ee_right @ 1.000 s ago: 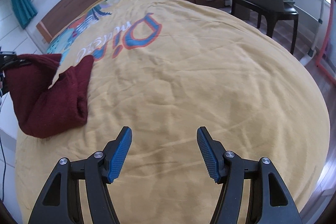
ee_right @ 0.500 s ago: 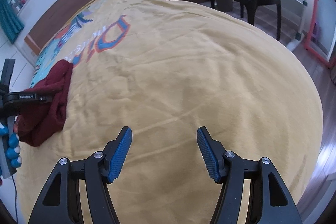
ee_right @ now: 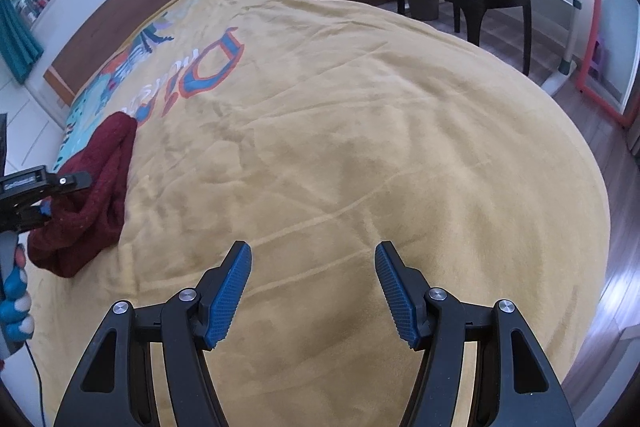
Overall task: Fold small clothes
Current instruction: 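Fold the held sweater half over the other half and open the left tool, then bring both tools to the folded sweater bundle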
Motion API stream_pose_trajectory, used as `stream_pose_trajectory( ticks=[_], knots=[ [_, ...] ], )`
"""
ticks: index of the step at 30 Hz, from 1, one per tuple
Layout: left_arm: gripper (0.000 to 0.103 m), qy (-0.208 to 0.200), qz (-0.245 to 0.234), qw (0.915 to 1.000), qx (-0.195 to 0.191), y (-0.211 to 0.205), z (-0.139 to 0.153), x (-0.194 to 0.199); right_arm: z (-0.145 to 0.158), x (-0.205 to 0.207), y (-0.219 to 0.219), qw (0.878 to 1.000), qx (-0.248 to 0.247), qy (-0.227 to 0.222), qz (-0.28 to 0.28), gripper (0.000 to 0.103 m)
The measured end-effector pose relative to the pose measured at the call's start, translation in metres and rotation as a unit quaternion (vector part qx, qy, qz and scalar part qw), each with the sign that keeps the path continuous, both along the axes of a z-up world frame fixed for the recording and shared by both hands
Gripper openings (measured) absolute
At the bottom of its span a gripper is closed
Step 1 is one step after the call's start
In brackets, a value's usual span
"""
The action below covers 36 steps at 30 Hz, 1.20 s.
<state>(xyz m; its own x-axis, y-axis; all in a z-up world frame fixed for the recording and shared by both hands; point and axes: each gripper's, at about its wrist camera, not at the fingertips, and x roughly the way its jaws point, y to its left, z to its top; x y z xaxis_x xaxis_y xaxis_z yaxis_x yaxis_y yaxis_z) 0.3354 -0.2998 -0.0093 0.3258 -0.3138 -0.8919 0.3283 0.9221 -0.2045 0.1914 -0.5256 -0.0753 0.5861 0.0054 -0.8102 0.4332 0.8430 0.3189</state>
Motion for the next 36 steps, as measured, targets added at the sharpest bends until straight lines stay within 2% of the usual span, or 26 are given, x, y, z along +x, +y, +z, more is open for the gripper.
stream_pose_trajectory(
  ticks=[4, 10, 16, 23, 26, 31, 36],
  knots=[
    [0.055, 0.022, -0.012, 0.998, -0.058, 0.013, 0.012, -0.004, 0.011, 0.002, 0.008, 1.0, -0.009, -0.002, 0.006, 0.066],
    [0.055, 0.009, -0.026, 0.996, -0.085, 0.044, 0.04, -0.011, 0.037, 0.015, 0.035, 0.999, -0.028, -0.011, 0.031, 0.066],
    [0.055, -0.028, -0.02, 0.9976, -0.06, 0.096, 0.058, -0.003, 0.06, 0.039, 0.076, 0.996, -0.045, -0.02, 0.069, 0.066],
    [0.055, -0.048, 0.039, 0.9972, -0.041, 0.182, 0.06, 0.018, 0.093, 0.094, 0.145, 0.988, -0.051, -0.047, 0.139, 0.066],
    [0.055, -0.058, 0.052, 0.9965, -0.03, 0.205, 0.061, 0.027, 0.103, 0.122, 0.178, 0.982, -0.044, -0.061, 0.176, 0.066],
    [0.055, -0.06, 0.04, 0.9967, -0.036, 0.21, 0.057, 0.038, 0.107, 0.163, 0.228, 0.969, -0.025, -0.081, 0.234, 0.066],
    [0.055, -0.054, 0.002, 0.9978, -0.039, 0.185, 0.04, 0.053, 0.084, 0.206, 0.253, 0.964, -0.003, -0.072, 0.257, 0.066]
  ],
)
